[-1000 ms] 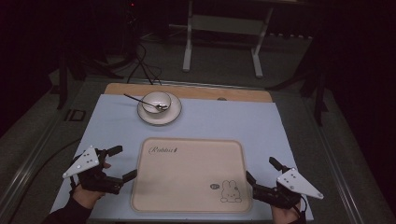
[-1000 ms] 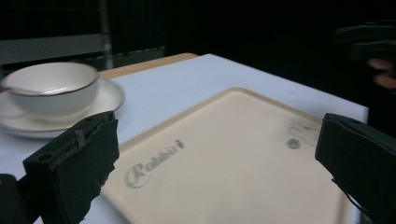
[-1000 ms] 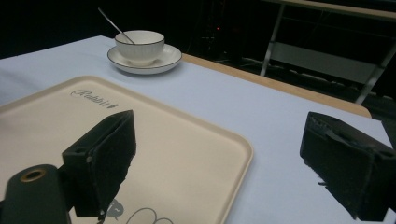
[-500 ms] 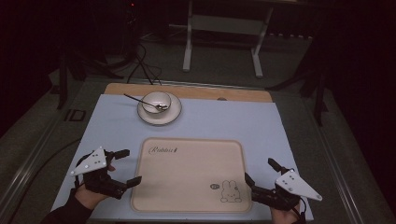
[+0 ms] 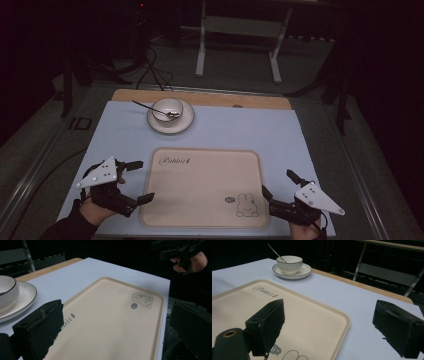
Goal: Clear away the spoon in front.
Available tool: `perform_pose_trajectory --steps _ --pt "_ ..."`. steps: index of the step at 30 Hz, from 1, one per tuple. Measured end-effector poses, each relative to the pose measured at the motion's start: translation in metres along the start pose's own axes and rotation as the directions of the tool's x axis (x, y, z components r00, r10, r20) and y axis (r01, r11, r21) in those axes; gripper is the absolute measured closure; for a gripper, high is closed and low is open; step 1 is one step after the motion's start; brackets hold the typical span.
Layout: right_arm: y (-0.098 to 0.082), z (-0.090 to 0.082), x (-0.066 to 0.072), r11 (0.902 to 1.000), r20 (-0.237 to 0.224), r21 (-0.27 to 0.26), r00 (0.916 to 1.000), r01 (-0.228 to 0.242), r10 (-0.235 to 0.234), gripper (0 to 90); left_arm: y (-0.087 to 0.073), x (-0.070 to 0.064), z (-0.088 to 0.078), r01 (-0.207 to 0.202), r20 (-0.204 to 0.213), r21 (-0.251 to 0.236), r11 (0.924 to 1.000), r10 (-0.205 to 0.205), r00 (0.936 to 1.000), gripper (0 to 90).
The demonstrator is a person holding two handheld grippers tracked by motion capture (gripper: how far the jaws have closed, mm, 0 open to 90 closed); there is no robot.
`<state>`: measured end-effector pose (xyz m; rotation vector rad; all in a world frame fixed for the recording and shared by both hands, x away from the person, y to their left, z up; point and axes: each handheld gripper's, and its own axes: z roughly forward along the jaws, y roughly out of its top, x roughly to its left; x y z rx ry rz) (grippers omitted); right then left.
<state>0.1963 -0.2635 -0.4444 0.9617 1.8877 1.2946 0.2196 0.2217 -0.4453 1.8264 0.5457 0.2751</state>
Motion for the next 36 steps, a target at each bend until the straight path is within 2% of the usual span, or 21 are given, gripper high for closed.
perform_pose_trajectory --steps 4,10,18,21,27,36 --pt "0.0 0.0 0.0 1.0 -0.002 0.003 1.0 0.002 -0.002 10.6 0.008 0.0 -0.005 -0.019 -0.014 -0.01 0.9998 0.019 0.9997 0.1" --pt "0.0 0.001 0.0 1.0 -0.005 0.0 1.0 0.005 -0.005 10.6 0.012 0.009 -0.01 -0.005 -0.028 -0.014 0.9999 0.004 0.9996 0.2" --pt "0.0 0.002 0.0 1.0 0.0 0.0 1.0 0.005 -0.005 10.6 0.021 0.018 -0.006 -0.019 -0.041 0.002 0.9998 0.019 0.999 0.2" --pt "0.0 0.002 0.001 0.9999 -0.006 0.004 0.9999 0.013 -0.013 10.6 0.025 0.02 -0.004 -0.041 -0.079 -0.004 0.9991 0.041 0.9961 1.3" --pt "0.0 0.003 0.002 0.9998 -0.008 0.001 0.9997 0.022 -0.022 10.6 0.031 0.032 -0.004 -0.017 -0.096 -0.011 0.9998 0.016 0.9953 1.3" --pt "0.0 0.003 0.003 0.9998 -0.003 -0.006 0.9998 0.021 -0.021 10.6 0.038 0.061 -0.001 0.031 -0.147 -0.005 0.9995 -0.031 0.9886 2.7"
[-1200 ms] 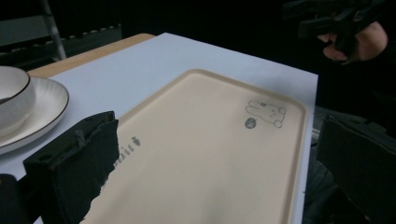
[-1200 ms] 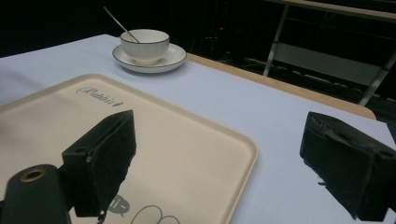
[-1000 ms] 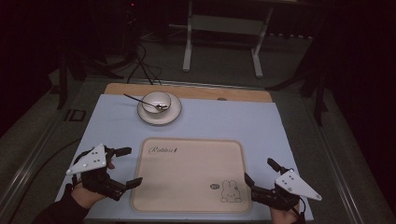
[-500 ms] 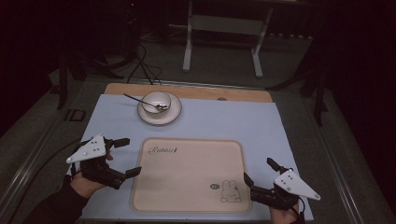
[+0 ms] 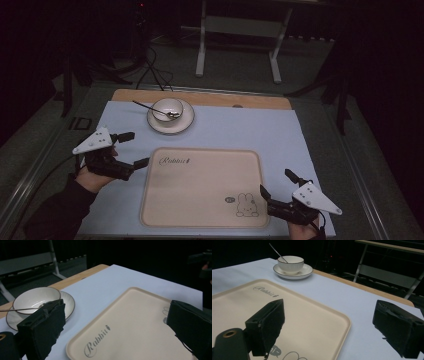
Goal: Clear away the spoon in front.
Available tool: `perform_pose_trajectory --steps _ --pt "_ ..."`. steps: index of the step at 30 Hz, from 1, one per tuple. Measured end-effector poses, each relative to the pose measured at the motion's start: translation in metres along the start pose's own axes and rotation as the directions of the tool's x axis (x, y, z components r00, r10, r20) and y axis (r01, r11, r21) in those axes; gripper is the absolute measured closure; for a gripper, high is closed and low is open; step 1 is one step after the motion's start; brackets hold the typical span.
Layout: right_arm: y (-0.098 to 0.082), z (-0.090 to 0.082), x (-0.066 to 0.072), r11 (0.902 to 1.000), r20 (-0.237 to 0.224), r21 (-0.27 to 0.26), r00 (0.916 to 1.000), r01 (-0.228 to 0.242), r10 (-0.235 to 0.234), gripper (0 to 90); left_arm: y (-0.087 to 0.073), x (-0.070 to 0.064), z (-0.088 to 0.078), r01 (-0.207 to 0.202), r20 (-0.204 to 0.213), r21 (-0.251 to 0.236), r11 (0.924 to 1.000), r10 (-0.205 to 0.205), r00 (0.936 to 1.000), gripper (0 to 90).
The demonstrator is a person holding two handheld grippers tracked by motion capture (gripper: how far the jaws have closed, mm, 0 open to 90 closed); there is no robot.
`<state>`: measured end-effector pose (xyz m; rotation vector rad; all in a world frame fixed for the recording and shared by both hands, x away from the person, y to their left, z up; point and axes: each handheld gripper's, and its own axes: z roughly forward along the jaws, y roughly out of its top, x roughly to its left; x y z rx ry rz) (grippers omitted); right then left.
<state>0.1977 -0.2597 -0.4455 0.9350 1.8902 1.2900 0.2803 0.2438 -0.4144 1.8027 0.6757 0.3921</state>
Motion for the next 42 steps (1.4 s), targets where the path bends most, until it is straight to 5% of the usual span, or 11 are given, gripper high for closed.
perform_pose_trajectory --steps 11,12,19,22,29,42 --pt "0.0 0.0 0.0 1.0 -0.003 0.001 1.0 0.001 -0.001 10.6 -0.005 0.024 0.009 0.058 -0.062 -0.007 0.9983 -0.058 0.9964 4.5" --pt "0.0 0.001 0.0 1.0 -0.004 0.003 1.0 0.0 0.0 10.6 -0.007 0.032 0.012 0.075 -0.102 -0.022 0.997 -0.076 0.9918 4.6" --pt "0.0 0.001 0.001 1.0 -0.008 0.007 1.0 0.003 -0.003 10.6 -0.011 0.05 0.019 0.122 -0.14 -0.039 0.9917 -0.127 0.982 5.4" --pt "0.0 0.001 0.001 1.0 -0.009 0.007 1.0 0.001 -0.001 10.6 -0.016 0.061 0.024 0.15 -0.175 -0.035 0.988 -0.154 0.9724 5.4" --pt "-0.001 0.003 0.001 0.9999 -0.015 0.011 0.9999 -0.001 0.001 10.6 -0.02 0.076 0.036 0.182 -0.205 -0.025 0.9831 -0.183 0.9616 6.4" --pt "-0.001 0.002 0.001 0.9999 -0.014 0.012 0.9999 0.0 0.0 10.6 -0.03 0.105 0.057 0.258 -0.261 -0.046 0.9651 -0.261 0.9295 11.1"
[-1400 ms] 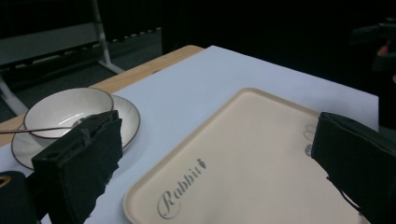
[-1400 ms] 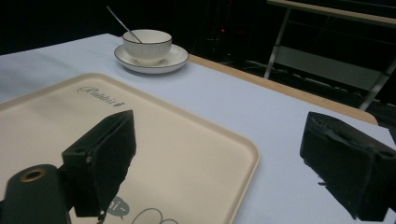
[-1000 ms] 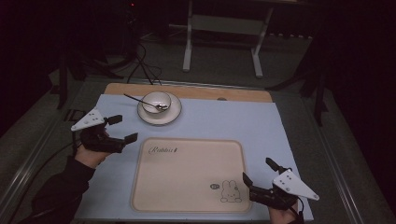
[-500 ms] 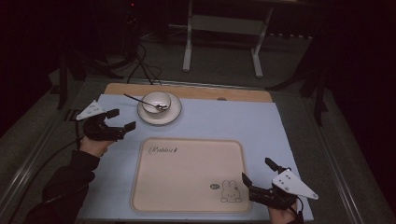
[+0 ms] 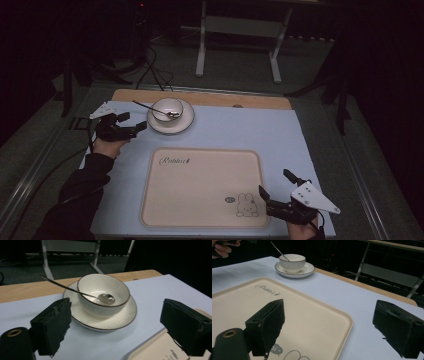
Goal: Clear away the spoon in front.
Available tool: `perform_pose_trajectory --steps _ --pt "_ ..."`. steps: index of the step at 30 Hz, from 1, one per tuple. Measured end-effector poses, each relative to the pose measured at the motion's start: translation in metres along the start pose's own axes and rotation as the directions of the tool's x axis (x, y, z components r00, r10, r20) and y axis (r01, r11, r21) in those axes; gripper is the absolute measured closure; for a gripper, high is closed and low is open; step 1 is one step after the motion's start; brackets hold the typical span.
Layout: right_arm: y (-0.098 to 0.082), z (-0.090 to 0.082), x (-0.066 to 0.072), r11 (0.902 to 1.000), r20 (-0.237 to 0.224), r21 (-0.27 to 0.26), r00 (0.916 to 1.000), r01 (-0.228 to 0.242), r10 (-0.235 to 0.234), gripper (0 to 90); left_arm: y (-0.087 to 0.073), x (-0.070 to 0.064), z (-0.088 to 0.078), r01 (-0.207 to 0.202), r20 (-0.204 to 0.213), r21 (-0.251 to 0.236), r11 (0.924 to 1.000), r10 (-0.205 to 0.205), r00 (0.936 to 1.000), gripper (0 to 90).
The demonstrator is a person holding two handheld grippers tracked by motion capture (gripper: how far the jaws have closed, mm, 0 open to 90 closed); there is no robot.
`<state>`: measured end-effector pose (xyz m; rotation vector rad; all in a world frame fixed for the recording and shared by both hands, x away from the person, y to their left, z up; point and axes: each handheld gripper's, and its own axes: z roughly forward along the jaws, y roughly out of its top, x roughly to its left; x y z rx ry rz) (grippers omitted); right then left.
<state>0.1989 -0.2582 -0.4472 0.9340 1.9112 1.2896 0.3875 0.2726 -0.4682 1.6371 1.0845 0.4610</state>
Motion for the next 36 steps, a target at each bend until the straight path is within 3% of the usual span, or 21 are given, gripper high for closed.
perform_pose_trajectory --steps 5,12,21,24,27,35,36 --pt "0.0 0.0 0.0 1.0 0.003 0.002 1.0 -0.001 0.001 10.6 0.001 0.009 0.009 0.025 -0.039 0.0 0.9997 -0.025 0.9989 11.2" --pt "-0.001 0.001 0.0 1.0 -0.001 0.007 1.0 -0.001 0.001 10.6 0.002 0.022 0.021 0.069 -0.053 -0.015 0.9975 -0.07 0.9961 15.2" --pt "-0.001 0.002 -0.001 0.9999 -0.001 0.011 1.0 -0.009 0.009 10.6 0.001 0.037 0.036 0.142 -0.079 -0.038 0.9891 -0.145 0.9863 18.7" --pt "-0.002 0.003 -0.001 0.9998 -0.003 0.016 1.0 -0.009 0.009 10.6 0.0 0.045 0.04 0.185 -0.084 -0.056 0.9811 -0.19 0.9782 23.0" --pt "-0.002 0.003 -0.001 0.9998 -0.002 0.017 0.9999 -0.01 0.01 10.6 -0.004 0.053 0.044 0.25 -0.09 -0.076 0.9652 -0.256 0.9624 30.7" --pt "-0.002 0.004 -0.002 0.9997 -0.006 0.02 0.9999 -0.016 0.016 10.6 -0.002 0.057 0.052 0.293 -0.086 -0.083 0.9526 -0.299 0.9502 38.1" --pt "-0.002 0.004 -0.002 0.9997 -0.006 0.021 0.9999 -0.015 0.015 10.6 0.0 0.057 0.055 0.302 -0.1 -0.075 0.9504 -0.308 0.9461 38.1"
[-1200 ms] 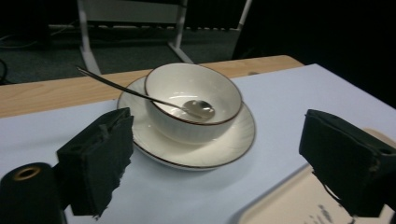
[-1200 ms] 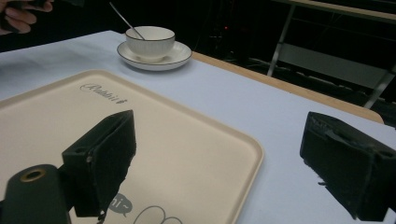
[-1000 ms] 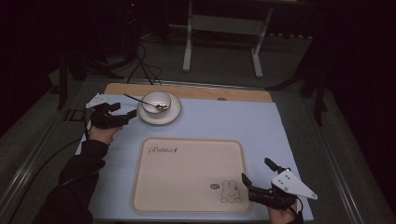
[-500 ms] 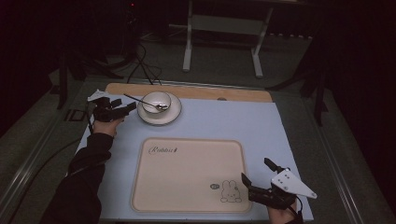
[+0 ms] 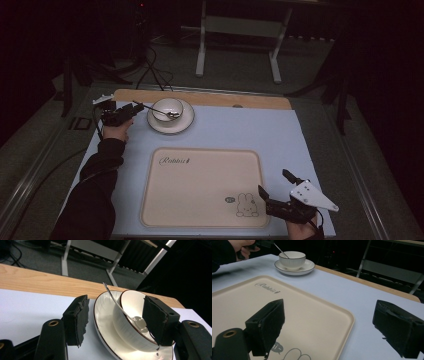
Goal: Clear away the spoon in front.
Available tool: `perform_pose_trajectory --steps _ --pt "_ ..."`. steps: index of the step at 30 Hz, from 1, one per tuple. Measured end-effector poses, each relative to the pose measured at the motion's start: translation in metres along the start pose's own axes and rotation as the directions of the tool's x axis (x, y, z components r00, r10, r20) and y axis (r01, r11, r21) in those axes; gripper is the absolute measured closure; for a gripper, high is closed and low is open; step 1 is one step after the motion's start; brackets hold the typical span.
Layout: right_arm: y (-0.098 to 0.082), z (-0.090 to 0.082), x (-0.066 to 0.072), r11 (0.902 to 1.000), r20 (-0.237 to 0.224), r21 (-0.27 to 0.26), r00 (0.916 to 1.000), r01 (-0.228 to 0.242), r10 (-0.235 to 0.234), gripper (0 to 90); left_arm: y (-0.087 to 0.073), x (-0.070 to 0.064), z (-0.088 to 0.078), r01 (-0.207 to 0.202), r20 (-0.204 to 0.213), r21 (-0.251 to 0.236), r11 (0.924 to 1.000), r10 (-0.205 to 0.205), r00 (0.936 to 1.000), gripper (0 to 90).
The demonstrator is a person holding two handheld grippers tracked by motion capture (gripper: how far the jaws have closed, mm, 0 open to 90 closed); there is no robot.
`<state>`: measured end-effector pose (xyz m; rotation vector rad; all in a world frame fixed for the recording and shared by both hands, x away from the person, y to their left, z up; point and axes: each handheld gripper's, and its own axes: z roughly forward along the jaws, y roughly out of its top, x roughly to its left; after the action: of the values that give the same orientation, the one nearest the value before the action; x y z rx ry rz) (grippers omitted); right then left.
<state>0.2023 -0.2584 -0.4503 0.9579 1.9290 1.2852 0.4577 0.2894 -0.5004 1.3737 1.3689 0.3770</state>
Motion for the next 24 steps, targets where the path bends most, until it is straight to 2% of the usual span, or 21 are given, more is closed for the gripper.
perform_pose_trajectory --steps 3,11,19,24 --pt "0.0 -0.001 0.0 1.0 0.002 -0.002 1.0 0.002 -0.002 10.6 0.001 0.0 0.006 0.013 -0.022 0.022 0.9997 -0.012 0.9997 39.2" --pt "-0.001 0.001 -0.001 1.0 -0.002 0.004 1.0 -0.003 0.003 10.6 0.002 0.0 0.013 0.057 -0.027 0.003 0.9984 -0.057 0.998 54.2" --pt "-0.001 0.001 -0.001 1.0 -0.002 0.007 1.0 -0.003 0.003 10.6 0.005 -0.001 0.015 0.115 -0.014 -0.053 0.9919 -0.116 0.9931 68.1" --pt "-0.001 0.001 -0.001 1.0 -0.004 0.008 1.0 -0.003 0.003 10.6 0.005 -0.003 0.015 0.127 -0.016 -0.07 0.9894 -0.129 0.9916 78.8"
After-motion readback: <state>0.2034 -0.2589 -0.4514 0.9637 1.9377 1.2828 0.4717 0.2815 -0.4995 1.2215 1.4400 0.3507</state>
